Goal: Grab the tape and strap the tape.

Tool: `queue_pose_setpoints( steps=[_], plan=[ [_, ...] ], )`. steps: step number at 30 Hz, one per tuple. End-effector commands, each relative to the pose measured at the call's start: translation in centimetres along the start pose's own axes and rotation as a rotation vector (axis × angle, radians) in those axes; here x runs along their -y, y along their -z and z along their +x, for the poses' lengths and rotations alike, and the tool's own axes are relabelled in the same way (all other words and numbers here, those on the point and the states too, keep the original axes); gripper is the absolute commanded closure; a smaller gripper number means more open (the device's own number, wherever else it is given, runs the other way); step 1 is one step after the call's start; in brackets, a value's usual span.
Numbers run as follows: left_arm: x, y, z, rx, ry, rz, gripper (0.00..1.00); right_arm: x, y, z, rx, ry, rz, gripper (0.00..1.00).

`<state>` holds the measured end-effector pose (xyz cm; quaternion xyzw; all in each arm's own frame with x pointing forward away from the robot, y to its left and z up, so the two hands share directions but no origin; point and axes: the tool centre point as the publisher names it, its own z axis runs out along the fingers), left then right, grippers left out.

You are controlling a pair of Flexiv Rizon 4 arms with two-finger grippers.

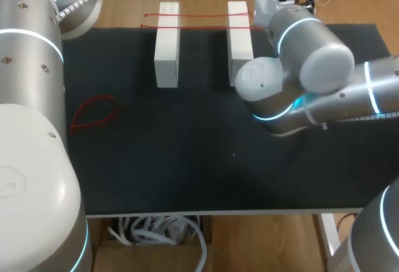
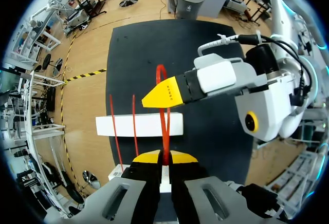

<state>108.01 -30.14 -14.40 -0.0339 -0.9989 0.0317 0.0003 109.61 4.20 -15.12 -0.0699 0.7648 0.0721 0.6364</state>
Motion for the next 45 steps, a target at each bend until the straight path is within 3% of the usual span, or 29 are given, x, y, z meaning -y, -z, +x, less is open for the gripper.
queue_pose_setpoints(
  steps=[1,9,15,22,37,45],
  plan=[
    [0.0,0.1,0.0,-0.002,0.000,-0.003,1.00,0.3,0.3,-0.5,-0.014,0.004,-0.006,1.00],
    [0.0,0.1,0.0,-0.002,0.000,-0.003,1.00,0.1,0.1,-0.6,-0.004,-0.008,-0.006,1.00],
    [0.0,0.1,0.0,-0.002,0.000,-0.003,1.00,0.2,0.0,-0.7,0.027,-0.095,-0.028,1.00],
    [0.0,0.1,0.0,-0.002,0.000,-0.003,1.00,1.1,0.3,0.2,0.024,-0.133,-0.045,1.00],
    [0.0,0.1,0.0,-0.002,0.000,-0.003,1.00,0.9,0.0,1.5,0.039,-0.223,-0.066,1.00],
    [0.0,0.1,0.0,-0.002,0.000,-0.003,1.00,0.5,0.1,0.3,0.076,-0.242,-0.078,1.00]
  ],
)
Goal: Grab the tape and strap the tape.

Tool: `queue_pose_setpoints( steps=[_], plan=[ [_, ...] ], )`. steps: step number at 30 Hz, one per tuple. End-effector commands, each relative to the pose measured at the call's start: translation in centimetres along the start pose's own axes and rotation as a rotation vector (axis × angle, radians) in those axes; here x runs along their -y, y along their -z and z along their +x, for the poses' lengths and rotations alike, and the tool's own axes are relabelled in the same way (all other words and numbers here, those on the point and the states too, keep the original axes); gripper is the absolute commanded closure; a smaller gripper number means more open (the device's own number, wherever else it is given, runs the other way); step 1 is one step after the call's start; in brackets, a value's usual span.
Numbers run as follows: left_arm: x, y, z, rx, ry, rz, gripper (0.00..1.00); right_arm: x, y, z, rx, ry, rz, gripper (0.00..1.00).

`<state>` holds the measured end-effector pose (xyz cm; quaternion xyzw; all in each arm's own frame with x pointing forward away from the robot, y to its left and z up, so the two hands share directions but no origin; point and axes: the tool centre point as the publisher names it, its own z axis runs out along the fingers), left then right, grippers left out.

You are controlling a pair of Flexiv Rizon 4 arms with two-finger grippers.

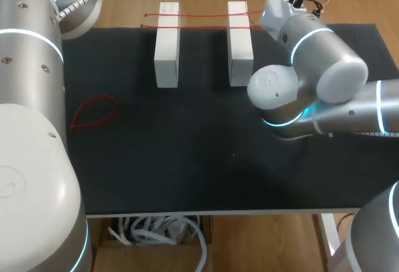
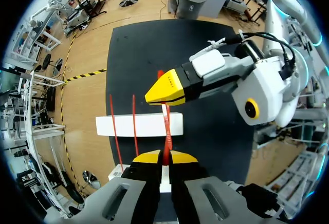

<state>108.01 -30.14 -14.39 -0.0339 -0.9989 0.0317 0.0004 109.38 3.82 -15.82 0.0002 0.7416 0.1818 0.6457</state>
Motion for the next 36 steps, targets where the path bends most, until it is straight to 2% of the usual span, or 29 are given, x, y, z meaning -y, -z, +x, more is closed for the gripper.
queue_pose_setpoints(
  steps=[1,8,36],
  plan=[
    [0.0,0.1,0.0,-0.002,0.000,-0.003,1.00,0.1,-0.1,-0.7,0.015,0.000,0.003,1.00],
    [0.0,0.1,0.0,-0.002,0.000,-0.003,1.00,0.4,-0.1,-1.1,0.033,-0.005,0.020,1.00],
    [0.0,0.1,0.0,-0.002,0.000,-0.003,1.00,-1.2,-0.4,-1.3,0.070,0.053,0.043,1.00]
  ],
)
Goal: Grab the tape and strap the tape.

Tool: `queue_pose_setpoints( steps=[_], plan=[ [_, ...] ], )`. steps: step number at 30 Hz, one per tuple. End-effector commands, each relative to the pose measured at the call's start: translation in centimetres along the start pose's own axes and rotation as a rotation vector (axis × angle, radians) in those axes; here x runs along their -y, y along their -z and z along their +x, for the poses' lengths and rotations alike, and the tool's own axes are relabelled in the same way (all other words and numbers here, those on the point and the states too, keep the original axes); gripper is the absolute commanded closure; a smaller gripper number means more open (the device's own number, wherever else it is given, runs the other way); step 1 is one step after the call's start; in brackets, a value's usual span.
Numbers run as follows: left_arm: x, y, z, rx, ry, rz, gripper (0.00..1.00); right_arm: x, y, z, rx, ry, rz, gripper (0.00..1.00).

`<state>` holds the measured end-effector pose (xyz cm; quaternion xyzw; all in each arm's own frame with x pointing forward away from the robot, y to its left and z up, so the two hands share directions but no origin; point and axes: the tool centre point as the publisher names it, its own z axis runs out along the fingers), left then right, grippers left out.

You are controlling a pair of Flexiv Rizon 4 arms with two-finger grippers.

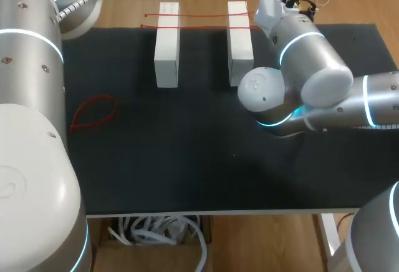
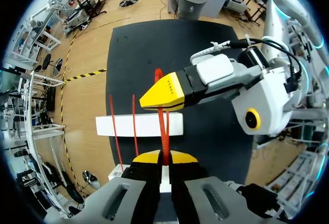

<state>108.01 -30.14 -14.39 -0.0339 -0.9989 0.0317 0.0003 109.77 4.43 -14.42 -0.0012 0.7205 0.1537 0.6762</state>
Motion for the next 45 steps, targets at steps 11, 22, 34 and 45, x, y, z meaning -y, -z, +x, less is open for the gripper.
queue_pose_setpoints(
  steps=[11,22,34,45],
  plan=[
    [0.01,0.06,-0.04,-0.002,0.000,-0.003,1.00,-0.18,0.16,-0.29,0.020,0.017,0.041,1.00],
    [0.01,0.06,-0.04,-0.002,0.000,-0.003,1.00,0.16,0.25,-0.54,0.038,0.039,0.069,1.00],
    [0.01,0.06,-0.04,-0.002,0.000,-0.003,1.00,-0.48,0.41,-0.22,0.036,0.049,0.068,1.00],
    [0.01,0.06,-0.04,-0.002,0.000,-0.003,1.00,-0.31,0.51,-0.57,0.056,0.053,0.085,1.00]
  ],
)
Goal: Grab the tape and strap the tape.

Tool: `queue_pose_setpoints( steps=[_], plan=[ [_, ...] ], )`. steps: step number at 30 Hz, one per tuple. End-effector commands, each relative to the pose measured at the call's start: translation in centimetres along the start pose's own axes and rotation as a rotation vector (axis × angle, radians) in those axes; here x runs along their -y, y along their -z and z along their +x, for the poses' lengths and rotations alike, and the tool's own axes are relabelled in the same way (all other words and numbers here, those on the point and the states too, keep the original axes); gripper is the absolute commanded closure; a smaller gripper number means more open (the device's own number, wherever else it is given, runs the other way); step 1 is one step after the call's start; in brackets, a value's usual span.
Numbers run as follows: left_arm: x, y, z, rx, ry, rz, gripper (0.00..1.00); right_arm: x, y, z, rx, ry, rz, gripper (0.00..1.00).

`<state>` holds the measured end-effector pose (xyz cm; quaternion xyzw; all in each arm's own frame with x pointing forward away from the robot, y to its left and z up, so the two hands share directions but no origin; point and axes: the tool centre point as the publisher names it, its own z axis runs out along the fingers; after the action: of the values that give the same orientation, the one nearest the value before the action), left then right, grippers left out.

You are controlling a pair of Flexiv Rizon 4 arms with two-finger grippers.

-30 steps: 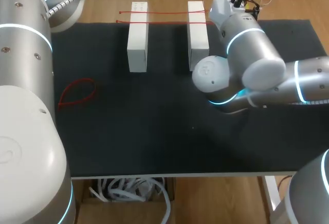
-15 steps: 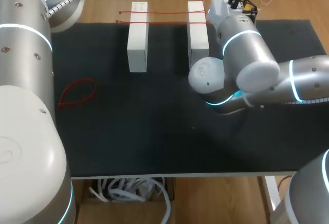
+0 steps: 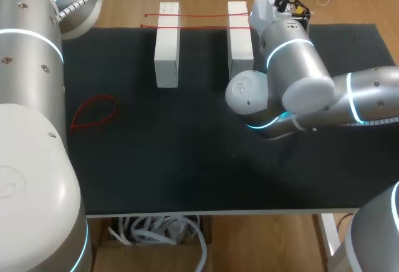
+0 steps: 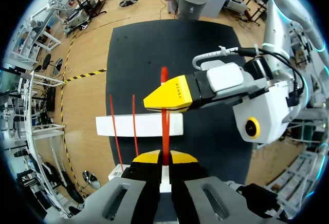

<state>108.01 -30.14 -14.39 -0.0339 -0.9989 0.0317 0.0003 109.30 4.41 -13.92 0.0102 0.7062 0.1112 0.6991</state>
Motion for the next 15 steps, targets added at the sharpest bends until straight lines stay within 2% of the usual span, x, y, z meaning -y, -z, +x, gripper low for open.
queue_pose_setpoints(
  steps=[1,15],
  plan=[
    [0.01,0.06,-0.04,-0.002,0.000,-0.003,1.00,-0.05,0.07,-0.15,0.003,0.006,0.015,1.00],
    [0.01,0.06,-0.04,-0.002,0.000,-0.003,1.00,-0.08,0.30,-0.28,0.015,0.011,0.030,1.00]
  ],
)
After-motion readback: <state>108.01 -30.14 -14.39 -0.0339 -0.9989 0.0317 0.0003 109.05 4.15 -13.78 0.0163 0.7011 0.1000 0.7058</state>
